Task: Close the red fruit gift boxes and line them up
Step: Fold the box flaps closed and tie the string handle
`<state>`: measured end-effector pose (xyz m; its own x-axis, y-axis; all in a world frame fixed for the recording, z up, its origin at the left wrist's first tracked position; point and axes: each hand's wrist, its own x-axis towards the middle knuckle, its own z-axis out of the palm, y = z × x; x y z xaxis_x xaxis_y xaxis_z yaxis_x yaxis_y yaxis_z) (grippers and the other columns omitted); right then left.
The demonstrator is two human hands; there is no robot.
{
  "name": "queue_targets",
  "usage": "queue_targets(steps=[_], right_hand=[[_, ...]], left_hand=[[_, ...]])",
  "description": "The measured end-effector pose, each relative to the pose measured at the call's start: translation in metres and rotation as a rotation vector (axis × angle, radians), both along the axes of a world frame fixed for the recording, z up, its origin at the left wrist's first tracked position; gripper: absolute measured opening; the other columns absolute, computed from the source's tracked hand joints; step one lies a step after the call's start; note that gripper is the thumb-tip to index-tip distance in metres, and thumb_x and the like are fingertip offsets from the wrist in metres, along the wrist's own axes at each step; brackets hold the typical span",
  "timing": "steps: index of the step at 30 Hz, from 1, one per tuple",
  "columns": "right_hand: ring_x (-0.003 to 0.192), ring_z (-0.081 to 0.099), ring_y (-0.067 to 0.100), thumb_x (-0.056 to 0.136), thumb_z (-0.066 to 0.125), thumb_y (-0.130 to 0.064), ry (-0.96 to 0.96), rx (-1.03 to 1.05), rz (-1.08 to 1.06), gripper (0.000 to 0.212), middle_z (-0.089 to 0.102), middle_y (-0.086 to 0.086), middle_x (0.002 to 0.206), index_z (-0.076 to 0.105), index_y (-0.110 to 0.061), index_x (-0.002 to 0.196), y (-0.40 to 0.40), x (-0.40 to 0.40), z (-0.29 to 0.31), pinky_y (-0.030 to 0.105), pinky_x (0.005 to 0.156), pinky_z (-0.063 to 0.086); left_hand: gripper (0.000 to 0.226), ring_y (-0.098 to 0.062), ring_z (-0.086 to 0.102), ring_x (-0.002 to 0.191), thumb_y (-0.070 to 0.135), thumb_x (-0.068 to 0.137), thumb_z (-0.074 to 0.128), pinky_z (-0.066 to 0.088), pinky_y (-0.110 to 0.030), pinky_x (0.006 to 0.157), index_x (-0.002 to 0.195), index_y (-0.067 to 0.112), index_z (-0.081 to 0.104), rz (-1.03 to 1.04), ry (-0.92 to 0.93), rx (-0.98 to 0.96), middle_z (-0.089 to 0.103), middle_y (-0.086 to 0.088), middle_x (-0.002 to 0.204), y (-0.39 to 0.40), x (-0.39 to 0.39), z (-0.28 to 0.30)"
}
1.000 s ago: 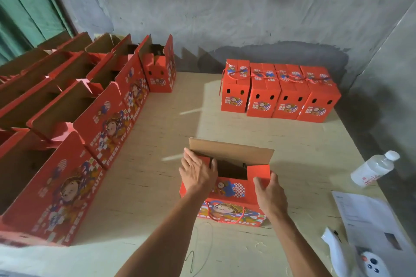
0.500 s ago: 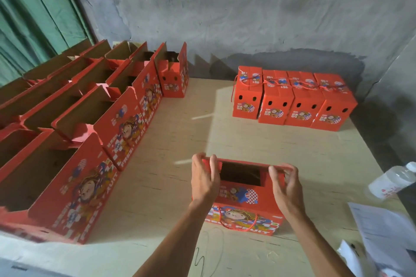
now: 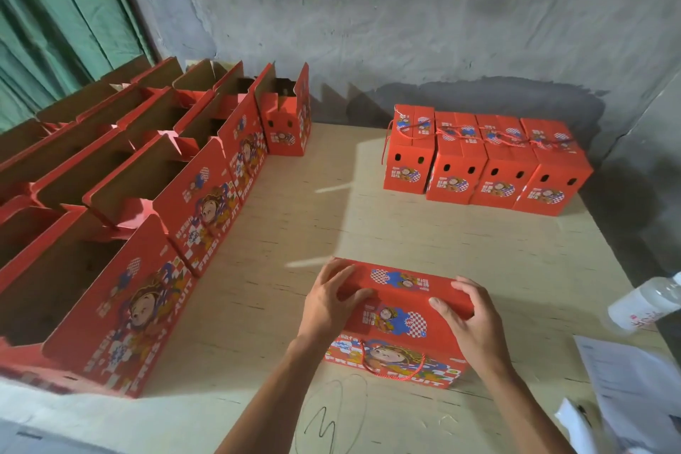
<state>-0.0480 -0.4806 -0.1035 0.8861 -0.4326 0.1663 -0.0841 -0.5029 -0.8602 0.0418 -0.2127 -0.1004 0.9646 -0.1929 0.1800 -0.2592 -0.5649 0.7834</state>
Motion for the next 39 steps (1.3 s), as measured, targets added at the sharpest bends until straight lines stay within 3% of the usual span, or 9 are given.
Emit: queue_targets(steps=[4, 7, 12, 15, 22, 28, 34, 37, 39], right_hand=[[0.124, 0.059, 0.001, 0.082, 0.078, -0.053, 0.021, -0.006, 0.015, 0.060, 0.056, -0.018, 0.142, 0.063, -0.025, 0.132, 0.001, -0.003, -0.002, 0.009, 0.094, 0.049], [0.130, 0.057, 0.006, 0.083, 0.078, -0.052, 0.030, -0.061, -0.004, 0.064, 0.058, -0.009, 0.147, 0.065, -0.018, 0.136, 0.003, -0.004, -0.004, 0.006, 0.100, 0.041], [0.131, 0.059, 0.014, 0.082, 0.079, -0.048, 0.015, -0.212, 0.001, 0.067, 0.062, 0.004, 0.143, 0.067, -0.007, 0.134, 0.002, -0.005, -0.002, 0.023, 0.108, 0.043], [0.130, 0.060, 0.015, 0.081, 0.080, -0.048, 0.018, -0.229, -0.005, 0.068, 0.063, 0.006, 0.141, 0.068, -0.007, 0.133, 0.002, -0.005, -0.001, 0.021, 0.106, 0.043], [0.126, 0.064, 0.020, 0.080, 0.079, -0.045, -0.001, -0.293, -0.017, 0.065, 0.064, 0.010, 0.139, 0.069, -0.003, 0.130, 0.005, -0.006, -0.002, 0.032, 0.104, 0.050], [0.128, 0.062, 0.016, 0.081, 0.078, -0.047, -0.003, -0.271, -0.034, 0.064, 0.063, 0.004, 0.142, 0.070, -0.008, 0.131, 0.005, -0.008, -0.005, 0.026, 0.106, 0.047], [0.128, 0.062, 0.014, 0.081, 0.079, -0.049, -0.005, -0.258, -0.039, 0.065, 0.064, 0.002, 0.141, 0.070, -0.009, 0.131, 0.004, -0.007, -0.007, 0.027, 0.106, 0.047], [0.128, 0.062, 0.016, 0.082, 0.079, -0.045, -0.008, -0.288, -0.033, 0.060, 0.064, 0.005, 0.140, 0.071, -0.007, 0.128, 0.004, -0.005, -0.009, 0.018, 0.106, 0.042], [0.128, 0.062, 0.018, 0.084, 0.077, -0.042, -0.015, -0.344, -0.011, 0.056, 0.065, 0.006, 0.139, 0.072, -0.006, 0.126, 0.004, -0.005, -0.010, 0.023, 0.107, 0.045]], left_hand=[[0.056, 0.001, 0.050, 0.126, 0.054, 0.091, 0.070, 0.043, -0.010, 0.095, 0.140, 0.028, 0.061, -0.023, 0.071, 0.007, 0.042, 0.028, 0.140, 0.002, 0.001, 0.000], [0.054, 0.000, 0.045, 0.131, 0.053, 0.095, 0.066, 0.040, -0.017, 0.104, 0.142, 0.028, 0.060, -0.043, 0.091, 0.063, 0.041, 0.019, 0.154, 0.005, 0.003, -0.002], [0.043, -0.007, 0.053, 0.133, 0.052, 0.092, 0.070, 0.045, -0.027, 0.106, 0.130, 0.032, 0.069, 0.013, 0.030, 0.091, 0.049, 0.017, 0.153, 0.005, 0.003, 0.000], [0.039, -0.007, 0.050, 0.138, 0.045, 0.086, 0.079, 0.043, -0.027, 0.111, 0.121, 0.027, 0.076, 0.089, -0.043, 0.038, 0.060, 0.011, 0.143, 0.002, -0.001, -0.002], [0.036, -0.015, 0.048, 0.141, 0.038, 0.092, 0.075, 0.046, -0.034, 0.108, 0.126, 0.023, 0.074, 0.050, -0.059, 0.124, 0.059, 0.003, 0.145, 0.002, -0.004, 0.002], [0.030, -0.020, 0.058, 0.133, 0.012, 0.098, 0.068, 0.054, -0.039, 0.103, 0.127, 0.017, 0.074, 0.012, -0.129, 0.130, 0.063, 0.002, 0.141, 0.012, -0.007, -0.002], [0.024, -0.010, 0.068, 0.117, 0.014, 0.091, 0.077, 0.051, -0.018, 0.095, 0.112, 0.024, 0.080, 0.127, -0.173, 0.046, 0.072, 0.006, 0.126, 0.009, -0.012, -0.002], [0.024, -0.012, 0.066, 0.121, 0.016, 0.089, 0.079, 0.050, -0.021, 0.098, 0.111, 0.026, 0.081, 0.171, -0.181, 0.065, 0.073, 0.008, 0.123, 0.007, -0.013, -0.009], [0.020, -0.013, 0.065, 0.123, 0.018, 0.089, 0.079, 0.055, -0.025, 0.093, 0.107, 0.027, 0.081, 0.155, -0.258, 0.163, 0.074, 0.012, 0.120, 0.007, -0.014, -0.008]])
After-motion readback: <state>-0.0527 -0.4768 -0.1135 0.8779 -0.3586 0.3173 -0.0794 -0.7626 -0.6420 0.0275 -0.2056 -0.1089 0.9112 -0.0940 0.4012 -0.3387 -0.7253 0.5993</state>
